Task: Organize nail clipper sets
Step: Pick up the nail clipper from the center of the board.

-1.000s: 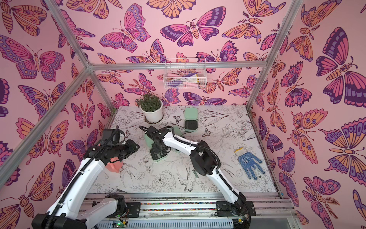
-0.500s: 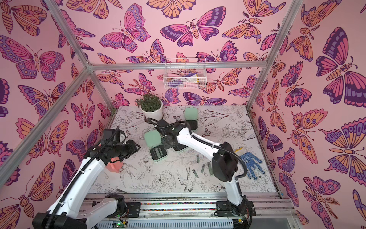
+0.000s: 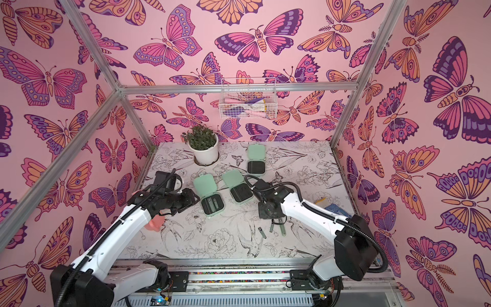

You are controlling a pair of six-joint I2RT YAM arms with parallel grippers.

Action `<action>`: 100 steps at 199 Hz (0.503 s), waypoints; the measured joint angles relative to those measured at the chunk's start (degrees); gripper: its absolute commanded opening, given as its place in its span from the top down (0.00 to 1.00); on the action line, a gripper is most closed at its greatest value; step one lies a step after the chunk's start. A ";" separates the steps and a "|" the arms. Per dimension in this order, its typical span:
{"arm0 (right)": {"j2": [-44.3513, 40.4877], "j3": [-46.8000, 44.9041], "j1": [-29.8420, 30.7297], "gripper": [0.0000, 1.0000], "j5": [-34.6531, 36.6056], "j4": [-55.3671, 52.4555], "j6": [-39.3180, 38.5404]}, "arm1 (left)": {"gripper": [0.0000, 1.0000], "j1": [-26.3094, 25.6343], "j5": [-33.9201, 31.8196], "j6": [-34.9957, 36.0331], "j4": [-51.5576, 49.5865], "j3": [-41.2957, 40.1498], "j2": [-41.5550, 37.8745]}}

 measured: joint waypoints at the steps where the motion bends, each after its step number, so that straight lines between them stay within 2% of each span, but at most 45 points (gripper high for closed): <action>1: -0.04 -0.26 0.15 0.69 -0.04 0.15 0.02 | 0.53 -0.02 0.00 -0.02 0.04 0.00 0.02; 37: -0.76 -7.37 6.21 0.67 -1.64 5.95 -1.44 | 0.53 -0.37 -0.22 -0.59 1.84 0.00 0.52; 100: 2.86 -9.31 6.58 0.60 -2.56 12.37 -7.48 | 0.53 -0.37 -0.20 -0.79 2.71 0.00 0.61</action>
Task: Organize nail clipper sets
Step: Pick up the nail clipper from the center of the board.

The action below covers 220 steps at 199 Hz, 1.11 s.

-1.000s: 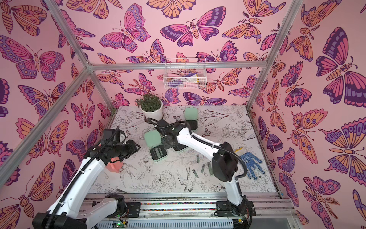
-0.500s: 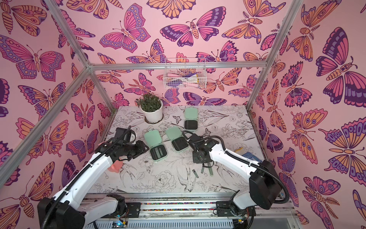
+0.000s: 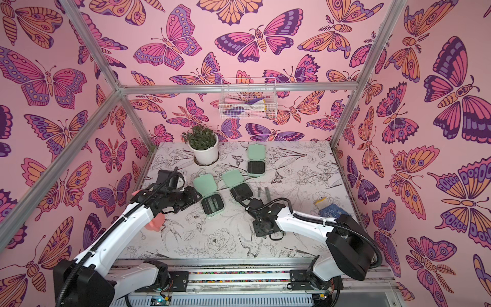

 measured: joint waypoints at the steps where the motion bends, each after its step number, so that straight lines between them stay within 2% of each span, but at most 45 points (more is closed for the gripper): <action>1: 0.09 0.00 0.00 0.60 0.00 0.11 -0.07 | 0.53 0.00 0.00 0.00 0.00 0.00 0.00; 85: 5.60 0.00 0.09 0.64 -0.68 3.48 -1.46 | 0.53 0.00 0.00 -0.20 0.00 0.00 -0.02; 130: 5.68 -0.15 0.26 0.73 -0.68 4.22 -1.42 | 0.54 0.00 0.00 -0.24 0.00 0.00 -0.17; 220: 4.92 -0.85 0.26 0.75 -1.18 3.67 -1.44 | 0.54 0.00 0.02 -0.66 -0.02 -0.15 -1.25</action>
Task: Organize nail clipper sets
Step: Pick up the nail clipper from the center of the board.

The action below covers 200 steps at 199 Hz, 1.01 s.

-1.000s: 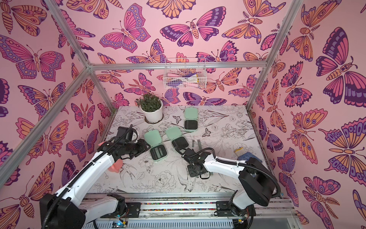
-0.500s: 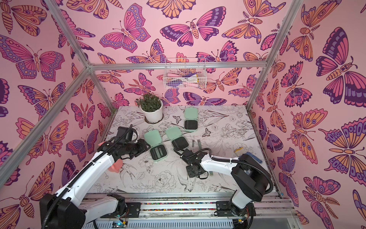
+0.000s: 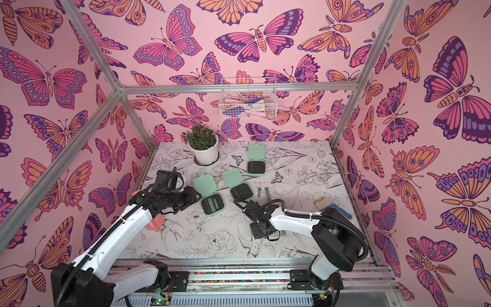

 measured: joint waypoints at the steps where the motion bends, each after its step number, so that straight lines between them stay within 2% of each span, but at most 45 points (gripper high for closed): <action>1: 0.00 0.00 0.00 0.75 0.00 0.00 0.00 | 0.54 0.00 0.00 0.00 0.00 0.00 0.00; 33: 0.02 0.11 0.00 0.84 -0.33 -0.50 0.00 | 0.54 0.00 -0.02 -0.04 0.00 -0.15 0.00; 68: 0.15 0.37 0.00 0.89 -0.87 -0.96 -0.09 | 0.54 0.00 -0.02 -0.15 0.00 -0.22 -0.07; 117: 0.50 2.23 0.00 0.90 -1.68 -4.76 -0.24 | 0.53 0.00 -0.02 -0.15 0.00 -0.22 -0.42; 144: 1.64 9.14 0.00 0.90 -1.70 -9.09 -1.44 | 0.54 0.00 -0.02 -0.15 0.00 -0.24 -0.74; 200: 9.90 32.35 0.00 0.89 -2.21 -12.76 -6.03 | 0.57 0.02 -0.61 -0.20 -0.20 -1.22 -0.87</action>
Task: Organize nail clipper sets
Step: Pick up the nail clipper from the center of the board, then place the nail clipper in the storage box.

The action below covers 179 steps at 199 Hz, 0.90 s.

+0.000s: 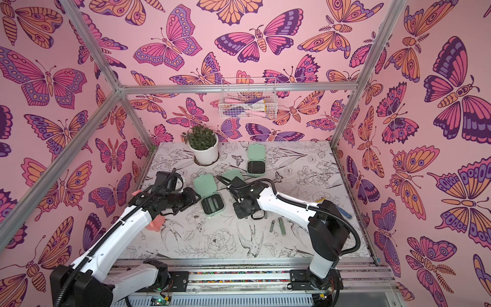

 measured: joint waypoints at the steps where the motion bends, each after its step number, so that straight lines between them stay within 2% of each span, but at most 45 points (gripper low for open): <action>1: 0.17 0.26 0.00 0.89 -0.07 0.02 -0.09 | 0.57 0.00 -0.07 -0.02 0.00 -0.02 0.00; 93: 22.16 22.75 0.46 0.89 -2.86 4.68 -7.96 | 0.58 1.20 -1.18 -0.59 -0.37 -0.72 0.04; 179: 30.99 29.03 1.60 0.89 -2.58 5.18 -10.29 | 0.58 1.51 -1.36 -0.85 -0.61 -0.81 0.04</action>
